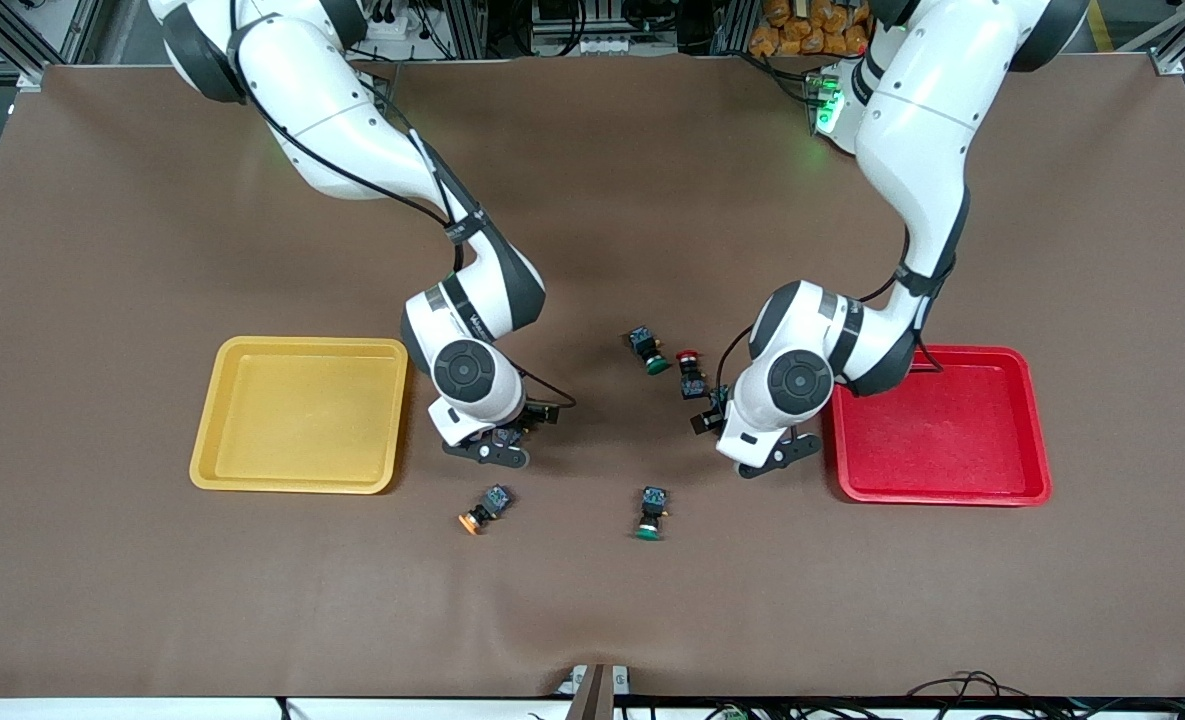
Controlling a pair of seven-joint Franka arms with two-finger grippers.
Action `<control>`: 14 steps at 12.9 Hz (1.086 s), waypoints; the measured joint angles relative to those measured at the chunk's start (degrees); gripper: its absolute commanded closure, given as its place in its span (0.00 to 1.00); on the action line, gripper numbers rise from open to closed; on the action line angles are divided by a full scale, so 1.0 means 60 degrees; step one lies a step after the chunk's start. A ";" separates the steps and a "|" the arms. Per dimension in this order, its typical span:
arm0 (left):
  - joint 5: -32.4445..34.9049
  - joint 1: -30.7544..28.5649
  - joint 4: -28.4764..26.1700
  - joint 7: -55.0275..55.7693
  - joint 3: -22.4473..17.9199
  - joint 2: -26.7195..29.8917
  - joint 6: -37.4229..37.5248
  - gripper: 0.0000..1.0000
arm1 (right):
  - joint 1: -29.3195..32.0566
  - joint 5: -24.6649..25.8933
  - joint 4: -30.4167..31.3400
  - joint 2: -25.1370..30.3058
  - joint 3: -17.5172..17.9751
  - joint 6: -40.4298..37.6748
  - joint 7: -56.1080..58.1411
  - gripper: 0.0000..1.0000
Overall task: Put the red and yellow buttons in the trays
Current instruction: 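Close both grippers on the red and orange buttons, then carry the red button to the red tray while the right gripper carries orange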
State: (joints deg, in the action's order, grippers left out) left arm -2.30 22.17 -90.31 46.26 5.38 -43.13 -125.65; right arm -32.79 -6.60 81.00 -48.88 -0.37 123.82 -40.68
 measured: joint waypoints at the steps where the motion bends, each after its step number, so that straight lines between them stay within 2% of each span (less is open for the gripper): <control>1: 0.0000 0.0009 -0.0004 0.0027 0.0000 -0.0080 -0.0028 0.00 | -0.0006 -0.0001 0.0007 -0.0003 0.0000 0.0001 -0.0034 0.40; 3: 0.0000 0.0035 -0.0088 0.0035 0.0000 -0.0108 -0.0028 0.00 | -0.0004 -0.0015 0.0001 0.0000 -0.0038 0.0009 -0.0072 0.88; 4: 0.0000 0.0043 -0.0148 0.0036 0.0000 -0.0108 -0.0028 0.12 | 0.0001 -0.0020 -0.0006 0.0000 -0.0065 0.0013 -0.0094 1.00; 5: 0.0000 0.0046 -0.0212 0.0037 0.0000 -0.0109 -0.0028 0.25 | 0.0013 -0.0025 -0.0013 0.0001 -0.0081 0.0017 -0.0104 1.00; 6: 0.0000 0.0050 -0.0269 0.0037 0.0001 -0.0108 -0.0027 0.43 | 0.0021 -0.0030 -0.0017 0.0003 -0.0093 0.0019 -0.0111 1.00; 7: -0.0001 0.0057 -0.0284 0.0038 0.0018 -0.0096 -0.0042 0.68 | 0.0027 -0.0036 -0.0023 0.0014 -0.0101 0.0018 -0.0165 1.00; 8: -0.0001 0.0068 -0.0285 0.0090 0.0038 -0.0060 -0.0043 0.88 | 0.0028 -0.0037 -0.0037 0.0047 -0.0105 0.0012 -0.0310 1.00; 9: 0.0000 0.0078 -0.0285 0.0232 0.0049 -0.0015 -0.0041 1.00 | 0.0027 -0.0037 -0.0081 0.0123 -0.0108 -0.0089 -0.0479 1.00; 11: -0.0001 0.0072 -0.0295 0.0381 0.0038 0.0097 0.0033 1.00 | 0.0020 -0.0037 -0.0289 0.0566 -0.0111 -0.0943 -0.0650 1.00; 12: -0.0001 0.0056 -0.0285 0.0382 0.0026 0.0220 0.0158 0.97 | 0.0022 -0.0037 -0.0400 0.0966 -0.0120 -0.1558 -0.0675 1.00; 14: 0.0002 -0.0061 -0.0239 0.0332 -0.0051 0.0769 0.0870 0.93 | 0.0059 -0.0038 -0.0546 0.2159 -0.0175 -0.3083 -0.0680 1.00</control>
State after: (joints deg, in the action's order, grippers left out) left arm -2.28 21.80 -91.75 48.26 5.08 -38.52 -120.43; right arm -32.43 -6.82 77.72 -35.93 -1.42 105.32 -44.76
